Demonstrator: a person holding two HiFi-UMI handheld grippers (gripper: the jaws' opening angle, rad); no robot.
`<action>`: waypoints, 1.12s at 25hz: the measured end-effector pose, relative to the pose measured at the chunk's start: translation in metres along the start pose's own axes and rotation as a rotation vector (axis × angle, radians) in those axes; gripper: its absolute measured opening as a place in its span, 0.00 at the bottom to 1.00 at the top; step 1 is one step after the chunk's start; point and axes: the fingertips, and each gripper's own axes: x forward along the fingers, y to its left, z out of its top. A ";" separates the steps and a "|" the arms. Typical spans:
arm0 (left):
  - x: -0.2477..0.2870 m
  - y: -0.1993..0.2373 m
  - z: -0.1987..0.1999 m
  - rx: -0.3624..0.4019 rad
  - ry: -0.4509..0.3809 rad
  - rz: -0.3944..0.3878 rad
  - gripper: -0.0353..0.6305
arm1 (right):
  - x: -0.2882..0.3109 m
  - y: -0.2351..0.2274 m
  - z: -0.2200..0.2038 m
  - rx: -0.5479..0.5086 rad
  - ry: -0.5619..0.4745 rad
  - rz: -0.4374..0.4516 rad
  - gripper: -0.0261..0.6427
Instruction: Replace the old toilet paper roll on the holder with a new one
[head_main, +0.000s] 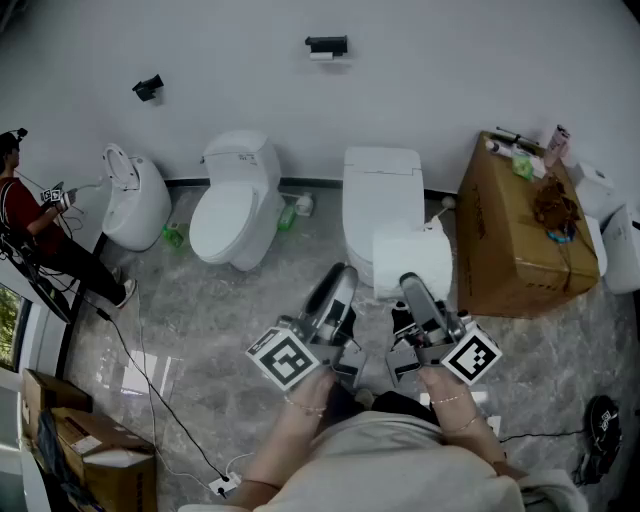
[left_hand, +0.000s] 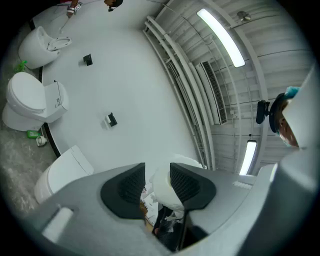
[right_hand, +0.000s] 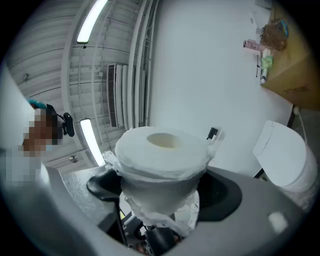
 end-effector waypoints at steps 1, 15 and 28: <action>0.001 0.000 0.000 0.001 -0.002 -0.001 0.26 | 0.001 0.000 0.000 -0.014 0.011 -0.002 0.69; 0.005 0.008 0.000 -0.026 0.007 0.014 0.26 | 0.001 -0.007 -0.003 -0.005 0.020 -0.021 0.69; 0.040 0.071 0.020 -0.095 0.060 0.013 0.26 | 0.060 -0.066 -0.003 0.035 -0.029 -0.084 0.69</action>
